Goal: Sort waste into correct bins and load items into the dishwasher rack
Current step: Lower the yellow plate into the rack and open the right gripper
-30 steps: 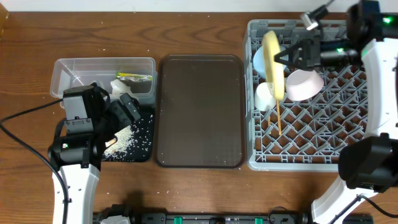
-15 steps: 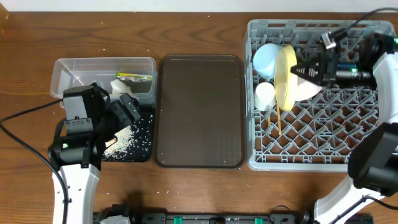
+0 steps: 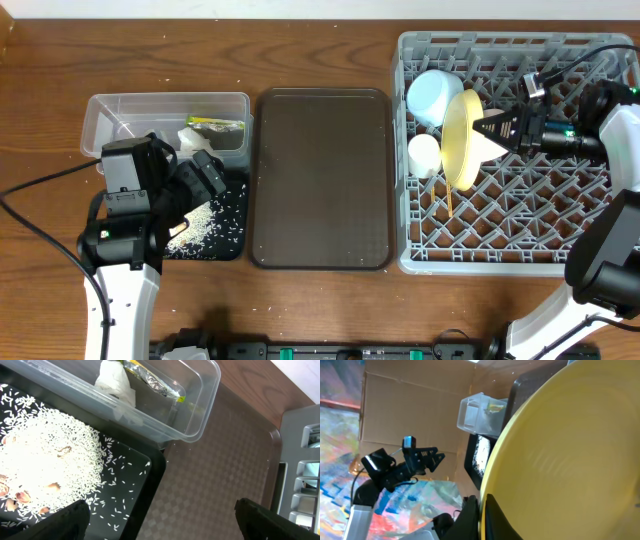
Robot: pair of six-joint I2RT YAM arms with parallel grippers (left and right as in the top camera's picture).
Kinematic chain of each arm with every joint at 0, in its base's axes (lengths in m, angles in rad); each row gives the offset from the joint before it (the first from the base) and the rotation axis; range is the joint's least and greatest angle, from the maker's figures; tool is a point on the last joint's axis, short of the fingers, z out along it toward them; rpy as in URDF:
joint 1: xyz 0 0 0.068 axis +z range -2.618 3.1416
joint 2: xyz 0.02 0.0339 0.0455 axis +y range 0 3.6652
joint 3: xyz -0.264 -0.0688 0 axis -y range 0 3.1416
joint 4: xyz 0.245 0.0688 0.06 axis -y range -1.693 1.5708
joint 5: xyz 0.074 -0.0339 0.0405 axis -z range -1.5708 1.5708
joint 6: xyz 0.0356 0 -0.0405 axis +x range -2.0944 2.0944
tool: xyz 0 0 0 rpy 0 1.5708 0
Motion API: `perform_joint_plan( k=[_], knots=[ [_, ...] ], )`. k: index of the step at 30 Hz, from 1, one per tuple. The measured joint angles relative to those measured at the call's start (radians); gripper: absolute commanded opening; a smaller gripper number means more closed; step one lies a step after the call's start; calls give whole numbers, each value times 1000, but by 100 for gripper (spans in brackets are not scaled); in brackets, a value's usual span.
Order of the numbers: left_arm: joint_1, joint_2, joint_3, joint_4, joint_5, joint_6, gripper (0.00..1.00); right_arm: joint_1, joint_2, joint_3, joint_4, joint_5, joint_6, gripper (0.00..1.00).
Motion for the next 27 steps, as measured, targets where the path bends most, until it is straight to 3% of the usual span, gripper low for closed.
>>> perform_joint_plan(
  k=[9, 19, 21, 23, 24, 27],
  knots=[
    [0, 0, 0, 0, 0, 0, 96, 0, 0, 0, 23, 76, 0, 13],
    [0, 0, 0, 0, 0, 0, 96, 0, -1, -1, 47, 188, 8, 44],
    [0, 0, 0, 0, 0, 0, 96, 0, -1, -1, 72, 207, 24, 53],
    [0, 0, 0, 0, 0, 0, 96, 0, -1, -2, 103, 220, 55, 73],
    [0, 0, 0, 0, 0, 0, 96, -1, -1, -3, 122, 228, 72, 99],
    [0, 0, 0, 0, 0, 0, 96, -6, -1, -5, 183, 264, 127, 99]
  ],
)
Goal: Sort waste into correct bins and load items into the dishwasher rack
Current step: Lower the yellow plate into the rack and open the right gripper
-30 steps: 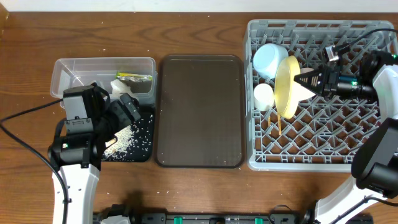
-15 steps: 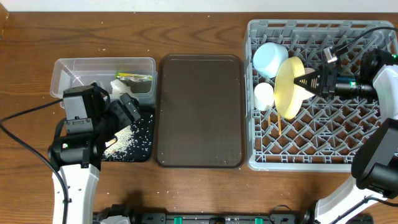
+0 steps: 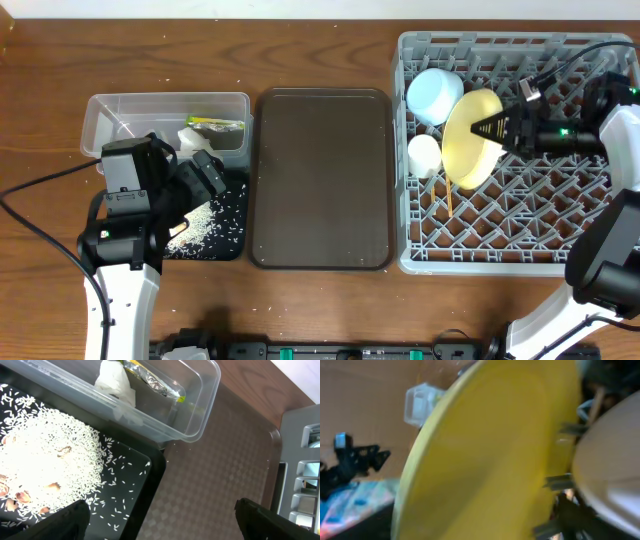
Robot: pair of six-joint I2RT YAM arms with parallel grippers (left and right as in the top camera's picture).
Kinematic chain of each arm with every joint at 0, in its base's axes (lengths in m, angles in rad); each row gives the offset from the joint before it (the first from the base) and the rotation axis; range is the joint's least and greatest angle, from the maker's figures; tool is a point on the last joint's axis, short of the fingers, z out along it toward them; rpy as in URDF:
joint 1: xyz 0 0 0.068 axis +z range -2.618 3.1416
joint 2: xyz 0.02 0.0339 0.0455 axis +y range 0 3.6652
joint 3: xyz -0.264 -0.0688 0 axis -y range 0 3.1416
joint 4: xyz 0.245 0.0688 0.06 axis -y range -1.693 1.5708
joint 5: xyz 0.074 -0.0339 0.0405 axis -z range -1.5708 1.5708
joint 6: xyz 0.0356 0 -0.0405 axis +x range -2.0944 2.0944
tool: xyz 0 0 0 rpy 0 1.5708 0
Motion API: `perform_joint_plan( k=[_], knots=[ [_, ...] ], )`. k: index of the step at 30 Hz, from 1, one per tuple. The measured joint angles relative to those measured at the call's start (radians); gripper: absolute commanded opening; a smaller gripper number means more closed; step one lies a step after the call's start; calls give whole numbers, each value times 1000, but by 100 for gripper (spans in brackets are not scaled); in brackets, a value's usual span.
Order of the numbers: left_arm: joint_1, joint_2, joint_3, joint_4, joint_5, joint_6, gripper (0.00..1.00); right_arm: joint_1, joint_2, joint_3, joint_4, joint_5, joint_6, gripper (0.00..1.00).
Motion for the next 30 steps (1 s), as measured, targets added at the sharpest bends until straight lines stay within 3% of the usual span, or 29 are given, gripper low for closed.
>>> perform_joint_plan(
  k=[9, 23, 30],
  knots=[
    [0, 0, 0, 0, 0, 0, 96, -1, 0, 0, 127, 50, 154, 99],
    [0, 0, 0, 0, 0, 0, 96, -1, 0, 92, 101, 84, 226, 99],
    [0, 0, 0, 0, 0, 0, 96, -1, -21, 158, 99, 219, 259, 99]
  ],
)
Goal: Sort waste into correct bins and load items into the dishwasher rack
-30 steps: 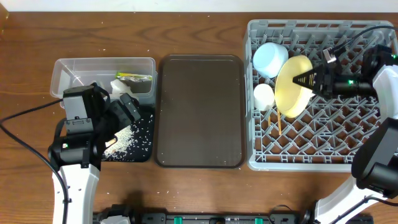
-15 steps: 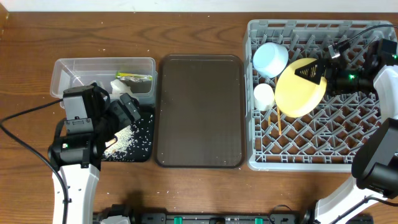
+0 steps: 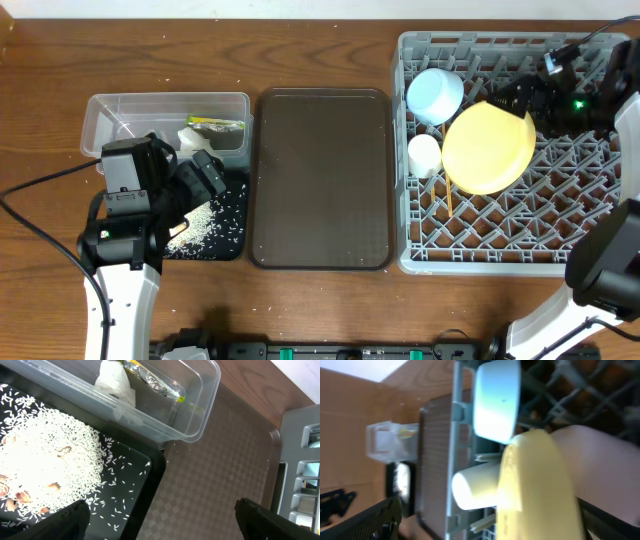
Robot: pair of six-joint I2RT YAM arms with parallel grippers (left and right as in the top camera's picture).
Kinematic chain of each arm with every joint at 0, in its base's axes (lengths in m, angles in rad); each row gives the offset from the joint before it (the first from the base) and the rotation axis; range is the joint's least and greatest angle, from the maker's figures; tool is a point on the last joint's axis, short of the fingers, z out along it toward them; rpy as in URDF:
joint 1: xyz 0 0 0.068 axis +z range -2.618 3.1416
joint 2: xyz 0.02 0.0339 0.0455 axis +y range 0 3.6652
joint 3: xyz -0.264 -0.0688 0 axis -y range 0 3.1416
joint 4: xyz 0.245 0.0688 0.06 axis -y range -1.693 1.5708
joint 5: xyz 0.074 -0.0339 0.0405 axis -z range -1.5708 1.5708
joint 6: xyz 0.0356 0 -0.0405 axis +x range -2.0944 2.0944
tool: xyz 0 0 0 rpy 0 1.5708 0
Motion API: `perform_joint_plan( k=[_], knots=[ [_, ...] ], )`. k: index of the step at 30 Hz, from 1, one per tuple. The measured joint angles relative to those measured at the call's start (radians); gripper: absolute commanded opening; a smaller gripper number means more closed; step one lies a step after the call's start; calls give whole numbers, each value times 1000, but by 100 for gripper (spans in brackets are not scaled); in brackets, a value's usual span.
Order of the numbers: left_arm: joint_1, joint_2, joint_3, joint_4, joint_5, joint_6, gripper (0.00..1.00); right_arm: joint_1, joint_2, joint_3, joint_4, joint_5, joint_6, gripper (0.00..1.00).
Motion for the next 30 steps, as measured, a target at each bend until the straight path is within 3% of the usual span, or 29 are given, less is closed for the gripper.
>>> perform_joint_plan(
  k=[9, 20, 30],
  knots=[
    [0, 0, 0, 0, 0, 0, 95, 0, -45, 16, -3, 282, 87, 99],
    [0, 0, 0, 0, 0, 0, 96, 2, -65, 158, -77, 713, 105, 99],
    [0, 0, 0, 0, 0, 0, 96, 3, -72, 159, -92, 810, 85, 99]
  ],
)
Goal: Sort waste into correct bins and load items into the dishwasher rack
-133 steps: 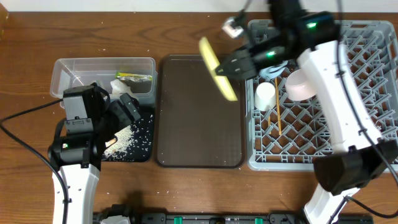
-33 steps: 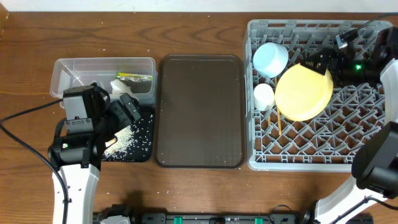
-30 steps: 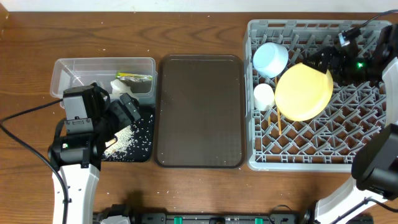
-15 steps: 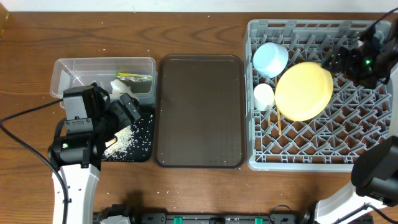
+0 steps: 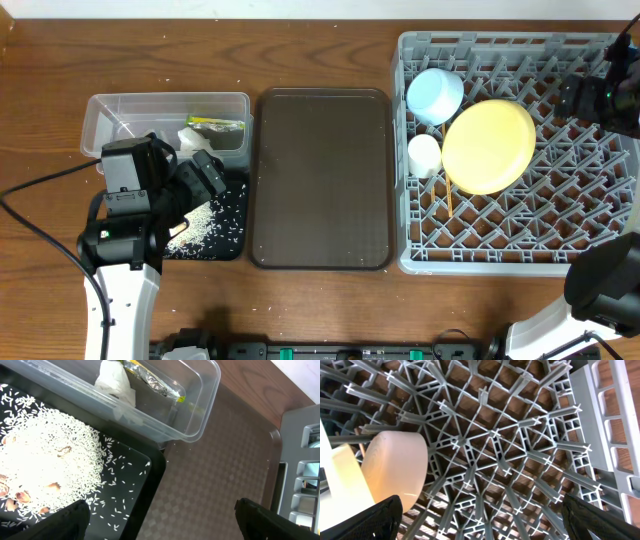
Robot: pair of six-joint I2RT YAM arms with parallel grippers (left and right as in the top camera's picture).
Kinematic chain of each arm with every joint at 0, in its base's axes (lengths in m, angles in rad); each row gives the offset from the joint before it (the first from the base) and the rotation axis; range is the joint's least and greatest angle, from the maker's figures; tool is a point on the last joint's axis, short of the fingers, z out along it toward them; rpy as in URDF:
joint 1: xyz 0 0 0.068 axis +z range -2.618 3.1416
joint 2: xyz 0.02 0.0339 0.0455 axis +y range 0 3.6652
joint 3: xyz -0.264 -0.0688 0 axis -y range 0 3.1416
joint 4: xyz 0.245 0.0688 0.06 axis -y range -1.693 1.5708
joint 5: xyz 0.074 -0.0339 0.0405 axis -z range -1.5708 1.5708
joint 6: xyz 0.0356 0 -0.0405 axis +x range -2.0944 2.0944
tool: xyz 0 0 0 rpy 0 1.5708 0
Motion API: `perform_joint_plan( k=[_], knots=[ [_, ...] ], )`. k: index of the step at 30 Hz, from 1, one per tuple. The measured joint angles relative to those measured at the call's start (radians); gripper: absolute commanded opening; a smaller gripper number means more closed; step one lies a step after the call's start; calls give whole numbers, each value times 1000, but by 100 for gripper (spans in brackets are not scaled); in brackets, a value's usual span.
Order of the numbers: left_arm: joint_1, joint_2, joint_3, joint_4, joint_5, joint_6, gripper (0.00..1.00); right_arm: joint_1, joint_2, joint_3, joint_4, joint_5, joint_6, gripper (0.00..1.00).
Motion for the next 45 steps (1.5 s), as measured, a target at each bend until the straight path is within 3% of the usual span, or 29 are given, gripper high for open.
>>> perform_joint_plan(
  k=[31, 45],
  knots=[
    [0, 0, 0, 0, 0, 0, 96, 7, -21, 0, -1, 17, -3, 99],
    [0, 0, 0, 0, 0, 0, 96, 119, -500, 3, 0, 19, -3, 99]
  ],
)
